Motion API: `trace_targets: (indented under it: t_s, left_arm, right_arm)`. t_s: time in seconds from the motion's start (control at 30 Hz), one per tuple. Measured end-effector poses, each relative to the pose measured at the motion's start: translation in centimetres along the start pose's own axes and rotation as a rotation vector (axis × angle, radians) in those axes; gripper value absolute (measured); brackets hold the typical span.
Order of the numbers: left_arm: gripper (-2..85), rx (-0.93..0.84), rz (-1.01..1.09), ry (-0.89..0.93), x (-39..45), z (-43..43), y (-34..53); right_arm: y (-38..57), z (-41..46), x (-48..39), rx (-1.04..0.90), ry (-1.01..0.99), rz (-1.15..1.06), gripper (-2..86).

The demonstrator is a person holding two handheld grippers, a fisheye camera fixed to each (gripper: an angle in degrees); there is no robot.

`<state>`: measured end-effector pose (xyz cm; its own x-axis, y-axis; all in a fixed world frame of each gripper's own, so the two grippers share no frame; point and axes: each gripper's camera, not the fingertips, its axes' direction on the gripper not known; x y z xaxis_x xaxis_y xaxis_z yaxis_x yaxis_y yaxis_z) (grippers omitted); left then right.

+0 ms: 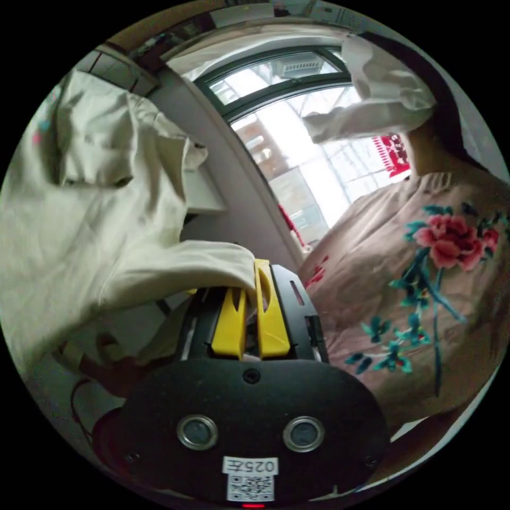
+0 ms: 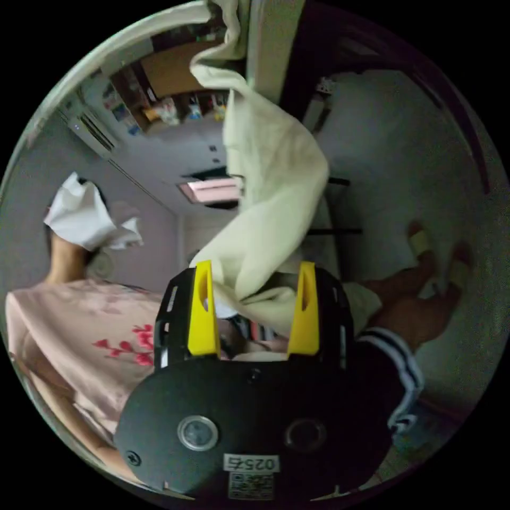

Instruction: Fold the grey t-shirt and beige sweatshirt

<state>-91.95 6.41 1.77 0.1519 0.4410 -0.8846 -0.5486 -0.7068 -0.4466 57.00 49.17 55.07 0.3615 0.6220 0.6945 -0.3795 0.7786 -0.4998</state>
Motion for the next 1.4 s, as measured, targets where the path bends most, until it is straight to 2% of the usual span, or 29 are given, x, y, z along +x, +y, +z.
trace_targets:
  t_s: [0.07, 0.13, 0.23, 0.37, 0.43, 0.53, 0.63, 0.7, 0.77, 0.83, 0.9, 1.03, 1.1, 1.17, 1.2, 1.27, 1.4]
  left_arm:
    - [-1.3, 0.077, 0.017, 0.052, 2.2, -2.5, -4.2]
    - [-1.3, 0.122, 0.011, 0.038, 2.8, -4.4, -7.3]
    - [-1.3, 0.137, -0.037, 0.058, 2.8, -6.8, -12.5]
    - [-1.3, 0.164, -0.081, 0.0, 2.7, -8.7, -18.1]
    - [-1.3, 0.161, -0.103, -0.056, 2.2, -9.5, -20.0]
    - [-1.1, 0.155, -0.145, -0.06, 0.7, -9.9, -22.7]
    - [-0.6, 0.165, -0.158, -0.033, -0.6, -9.8, -24.2]
    - [0.7, 0.096, -0.14, -0.035, -1.8, -9.3, -24.4]
    - [7.6, 0.043, -0.17, 0.036, -3.8, -8.5, -22.5]
    - [11.5, 0.094, -0.177, 0.189, -3.8, -8.0, -19.7]
    - [14.1, 0.205, -0.144, 0.252, -1.8, -7.7, -16.6]
    - [17.0, 0.396, -0.058, 0.324, 5.0, -6.5, -12.5]
    - [18.6, 0.453, -0.012, 0.261, 7.9, -6.0, -12.6]
    - [20.9, 0.511, 0.022, 0.069, 10.4, -5.7, -13.6]
    - [20.9, 0.504, 0.029, -0.003, 10.7, -5.7, -13.9]
    - [20.4, 0.455, 0.034, -0.276, 11.1, -5.4, -15.0]
    - [20.5, 0.388, 0.21, -0.462, 12.5, -3.7, -16.3]
  right_arm:
    - [0.2, -1.5, -2.7, 0.031, -0.184, -0.012, 22.4]
    - [-0.4, -1.8, -5.9, -0.024, -0.222, -0.094, 22.3]
    - [-2.4, -1.1, -12.0, -0.104, -0.085, -0.302, 19.8]
    - [-6.5, 1.6, -17.8, -0.256, 0.17, -0.473, 4.7]
    - [-7.5, 2.4, -19.2, -0.349, 0.148, -0.483, 3.6]
    - [-7.5, 1.9, -21.2, -0.321, 0.084, -0.489, 3.0]
    - [-7.3, 1.4, -22.6, -0.324, 0.169, -0.431, 1.2]
    - [-7.8, 0.8, -23.5, -0.352, 0.043, -0.342, 0.1]
    - [-9.5, 0.3, -24.2, -0.327, -0.399, -0.119, -0.4]
    - [-10.9, 0.2, -24.3, -0.201, -0.617, 0.06, -0.5]
    - [-12.4, 0.6, -25.1, -0.125, -0.658, 0.132, -0.5]
    - [-15.4, 2.0, -27.4, -0.121, -0.549, 0.147, -0.3]
    - [-15.9, 2.8, -28.0, -0.151, -0.52, 0.154, -0.2]
    - [-15.8, 4.1, -28.1, -0.194, -0.513, 0.178, -0.1]
    - [-15.6, 4.3, -28.0, -0.194, -0.518, 0.189, 0.0]
    - [-14.9, 5.2, -27.7, -0.218, -0.564, 0.229, 0.0]
    - [-13.2, 6.0, -28.0, -0.248, -0.57, 0.246, 0.1]
